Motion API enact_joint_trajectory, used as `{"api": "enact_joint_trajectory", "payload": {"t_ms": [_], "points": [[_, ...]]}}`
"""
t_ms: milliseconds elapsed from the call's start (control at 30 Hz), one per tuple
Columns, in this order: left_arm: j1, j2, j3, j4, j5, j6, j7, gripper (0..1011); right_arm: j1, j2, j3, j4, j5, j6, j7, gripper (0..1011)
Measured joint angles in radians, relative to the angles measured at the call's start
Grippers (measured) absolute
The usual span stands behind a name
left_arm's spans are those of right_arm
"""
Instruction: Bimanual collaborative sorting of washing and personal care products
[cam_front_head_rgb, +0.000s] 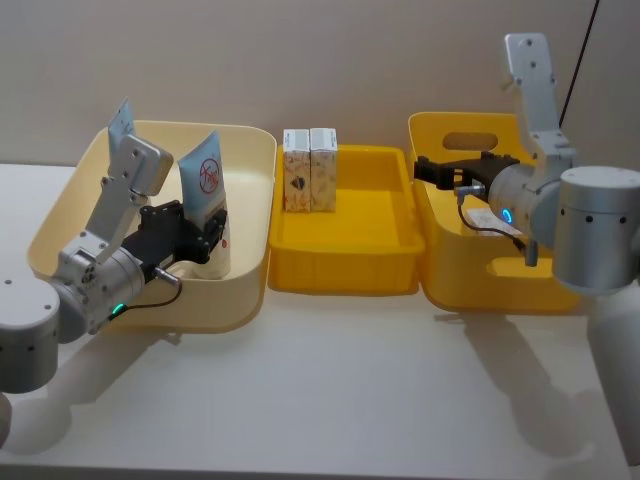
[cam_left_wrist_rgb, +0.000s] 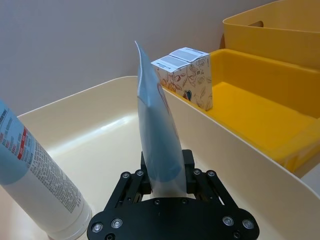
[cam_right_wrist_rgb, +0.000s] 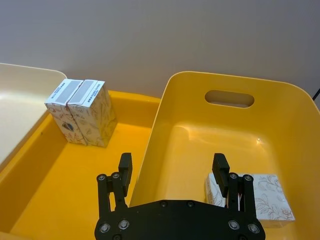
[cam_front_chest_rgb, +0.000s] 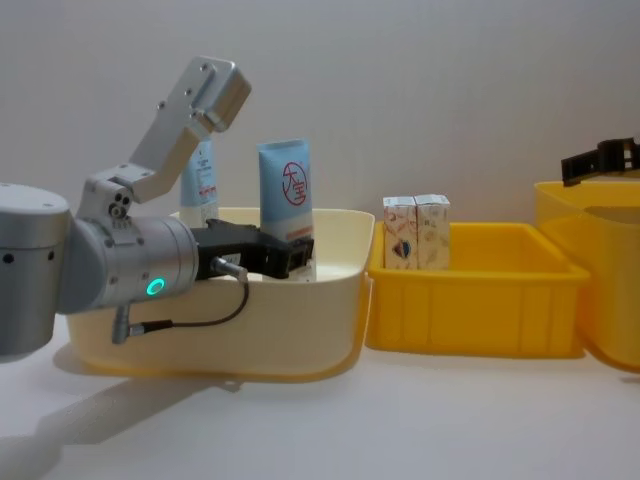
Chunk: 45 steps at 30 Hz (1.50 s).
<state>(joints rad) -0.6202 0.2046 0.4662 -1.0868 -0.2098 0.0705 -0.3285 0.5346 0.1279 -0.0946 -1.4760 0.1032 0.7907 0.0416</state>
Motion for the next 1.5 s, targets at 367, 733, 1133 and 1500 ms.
{"api": "enact_joint_trajectory", "payload": {"t_ms": [367,733,1133,1500], "points": [[-0.092,-0.004,-0.009,0.181,-0.012,-0.11,-0.1,352,0.0,0.0,0.0,0.0,0.0,0.0,0.0,1001],[-0.286,-0.026,-0.007,0.541,-0.018,-0.32,-0.252,353,0.0,0.0,0.0,0.0,0.0,0.0,0.0,1001],[-0.271,0.034,-0.012,0.475,-0.015,-0.296,-0.27,351,0.0,0.0,0.0,0.0,0.0,0.0,0.0,1001],[-0.235,0.055,-0.018,0.403,-0.013,-0.265,-0.279,352,0.0,0.0,0.0,0.0,0.0,0.0,0.0,1001]]}}
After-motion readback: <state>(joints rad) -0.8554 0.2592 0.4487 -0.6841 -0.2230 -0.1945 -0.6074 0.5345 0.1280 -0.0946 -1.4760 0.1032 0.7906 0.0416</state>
